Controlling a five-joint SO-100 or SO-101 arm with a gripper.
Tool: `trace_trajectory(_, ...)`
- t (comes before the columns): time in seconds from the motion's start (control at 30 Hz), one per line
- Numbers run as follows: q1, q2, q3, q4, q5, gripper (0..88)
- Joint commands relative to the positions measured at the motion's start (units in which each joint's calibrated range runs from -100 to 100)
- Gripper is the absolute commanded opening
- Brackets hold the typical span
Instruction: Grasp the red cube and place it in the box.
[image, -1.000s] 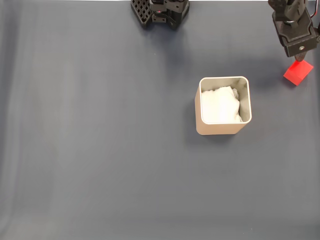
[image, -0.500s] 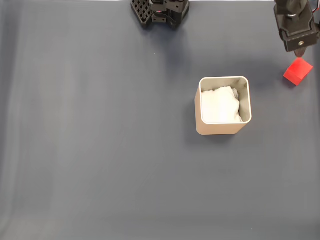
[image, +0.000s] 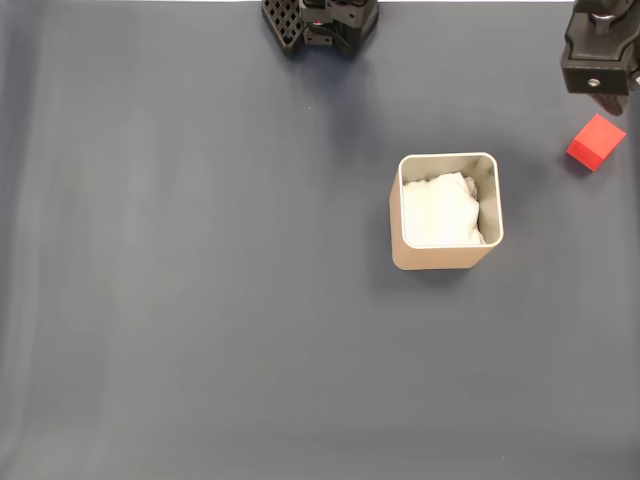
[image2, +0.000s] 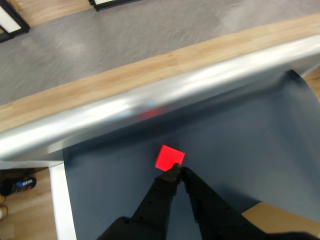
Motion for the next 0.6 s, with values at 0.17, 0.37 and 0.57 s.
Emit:
trace_trajectory(0.17, 3.6, 2.7, -6.6, 3.7, -4.1, 2.0)
trace_trajectory(0.37, 4.7, 3.9, -6.0, 3.8, -5.8, 6.8)
trace_trajectory(0.57, 4.0, 4.3, -6.5, 3.8, -8.9, 17.1)
